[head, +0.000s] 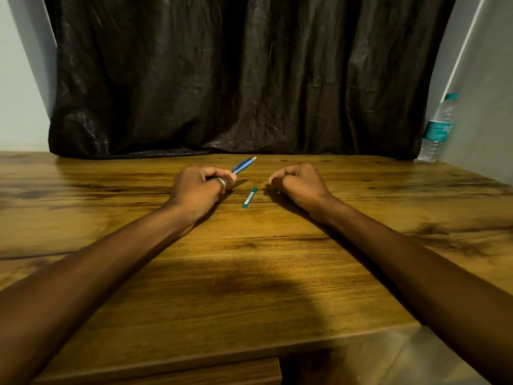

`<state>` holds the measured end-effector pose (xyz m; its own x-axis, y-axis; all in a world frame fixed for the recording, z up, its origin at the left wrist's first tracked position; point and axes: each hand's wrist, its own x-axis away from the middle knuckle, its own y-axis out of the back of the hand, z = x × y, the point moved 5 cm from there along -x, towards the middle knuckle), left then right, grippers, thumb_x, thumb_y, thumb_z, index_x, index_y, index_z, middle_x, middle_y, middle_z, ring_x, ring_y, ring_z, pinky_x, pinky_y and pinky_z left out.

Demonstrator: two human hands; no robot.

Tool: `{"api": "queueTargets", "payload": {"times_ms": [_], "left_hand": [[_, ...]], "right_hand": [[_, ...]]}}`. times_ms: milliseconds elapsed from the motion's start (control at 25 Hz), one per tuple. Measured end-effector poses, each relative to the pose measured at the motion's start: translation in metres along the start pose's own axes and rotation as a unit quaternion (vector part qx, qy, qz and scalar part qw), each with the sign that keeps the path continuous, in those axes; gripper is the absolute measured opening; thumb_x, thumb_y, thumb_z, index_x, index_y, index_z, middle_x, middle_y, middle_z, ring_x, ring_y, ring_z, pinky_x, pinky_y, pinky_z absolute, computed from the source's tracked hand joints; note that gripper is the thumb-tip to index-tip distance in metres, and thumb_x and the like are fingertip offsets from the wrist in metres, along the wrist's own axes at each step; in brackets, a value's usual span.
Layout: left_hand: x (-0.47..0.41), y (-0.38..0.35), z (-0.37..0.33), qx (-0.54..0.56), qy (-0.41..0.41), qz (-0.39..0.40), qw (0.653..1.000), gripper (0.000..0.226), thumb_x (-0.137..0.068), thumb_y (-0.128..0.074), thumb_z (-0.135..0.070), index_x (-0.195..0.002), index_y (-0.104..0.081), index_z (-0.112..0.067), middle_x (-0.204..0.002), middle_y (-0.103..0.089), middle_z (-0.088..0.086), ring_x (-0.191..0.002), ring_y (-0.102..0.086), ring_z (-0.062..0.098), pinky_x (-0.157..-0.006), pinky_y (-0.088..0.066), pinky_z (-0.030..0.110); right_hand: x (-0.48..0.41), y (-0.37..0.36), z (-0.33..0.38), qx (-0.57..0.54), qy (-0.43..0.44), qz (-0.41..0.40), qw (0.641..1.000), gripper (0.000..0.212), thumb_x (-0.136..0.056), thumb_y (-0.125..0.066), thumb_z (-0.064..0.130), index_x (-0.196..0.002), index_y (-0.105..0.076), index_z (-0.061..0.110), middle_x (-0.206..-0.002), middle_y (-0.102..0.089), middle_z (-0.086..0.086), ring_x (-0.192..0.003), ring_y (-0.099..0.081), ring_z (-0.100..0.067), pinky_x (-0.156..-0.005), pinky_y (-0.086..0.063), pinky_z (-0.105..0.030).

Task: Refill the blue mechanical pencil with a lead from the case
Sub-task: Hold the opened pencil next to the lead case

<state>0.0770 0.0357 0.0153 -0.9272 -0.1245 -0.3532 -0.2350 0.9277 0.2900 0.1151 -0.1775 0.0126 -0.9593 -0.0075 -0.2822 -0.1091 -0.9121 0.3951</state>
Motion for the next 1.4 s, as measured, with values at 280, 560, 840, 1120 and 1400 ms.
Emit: {"api": "queueTargets", "payload": {"times_ms": [280,560,840,1120,1400], "left_hand": [[-0.002,-0.011,0.003,-0.024,-0.018,0.052,0.998,0.019,-0.089,-0.075,-0.02,-0.107,-0.078,-0.021,-0.093,-0.076,-0.005,-0.072,-0.065,-0.001,-0.055,-0.045,0.004],[-0.003,-0.01,0.005,-0.011,-0.019,0.056,0.998,0.02,-0.088,-0.077,-0.019,-0.107,-0.078,-0.02,-0.096,-0.078,-0.005,-0.089,-0.072,0.006,-0.073,-0.055,0.014],[-0.004,-0.009,0.006,-0.035,-0.016,0.035,0.999,0.017,-0.088,-0.076,-0.024,-0.105,-0.078,-0.024,-0.088,-0.074,-0.012,-0.07,-0.06,-0.002,-0.061,-0.043,0.012],[-0.01,-0.005,0.014,-0.036,-0.009,0.011,0.999,0.022,-0.086,-0.077,-0.026,-0.107,-0.079,-0.021,-0.097,-0.076,-0.006,-0.079,-0.059,0.002,-0.07,-0.043,0.021],[-0.012,-0.005,0.016,-0.033,-0.003,0.006,0.999,0.019,-0.085,-0.079,-0.025,-0.103,-0.08,-0.021,-0.097,-0.078,-0.005,-0.094,-0.069,0.01,-0.084,-0.052,0.026]], "right_hand": [[0.006,0.004,0.008,-0.136,-0.001,0.0,0.991,0.017,-0.092,-0.067,0.014,-0.103,-0.076,0.005,-0.085,-0.068,-0.009,-0.067,-0.055,-0.011,-0.049,-0.041,-0.014],[0.005,0.002,0.008,-0.111,0.006,0.014,0.994,0.01,-0.091,-0.067,0.013,-0.09,-0.077,0.015,-0.09,-0.07,-0.015,-0.078,-0.052,-0.023,-0.052,-0.038,-0.023],[0.002,0.007,0.004,-0.12,-0.007,0.004,0.993,0.016,-0.094,-0.061,0.007,-0.092,-0.075,0.013,-0.088,-0.067,-0.012,-0.081,-0.053,-0.025,-0.06,-0.04,-0.03],[0.011,0.003,0.01,0.06,0.061,0.035,0.996,0.009,-0.079,-0.069,0.004,-0.078,-0.076,0.009,-0.075,-0.076,-0.003,-0.069,-0.072,-0.015,-0.059,-0.058,-0.029],[0.013,-0.006,0.018,0.237,0.133,0.049,0.961,0.01,-0.068,-0.07,0.009,-0.063,-0.076,0.015,-0.059,-0.071,0.008,-0.055,-0.062,0.005,-0.049,-0.047,-0.015]]}}
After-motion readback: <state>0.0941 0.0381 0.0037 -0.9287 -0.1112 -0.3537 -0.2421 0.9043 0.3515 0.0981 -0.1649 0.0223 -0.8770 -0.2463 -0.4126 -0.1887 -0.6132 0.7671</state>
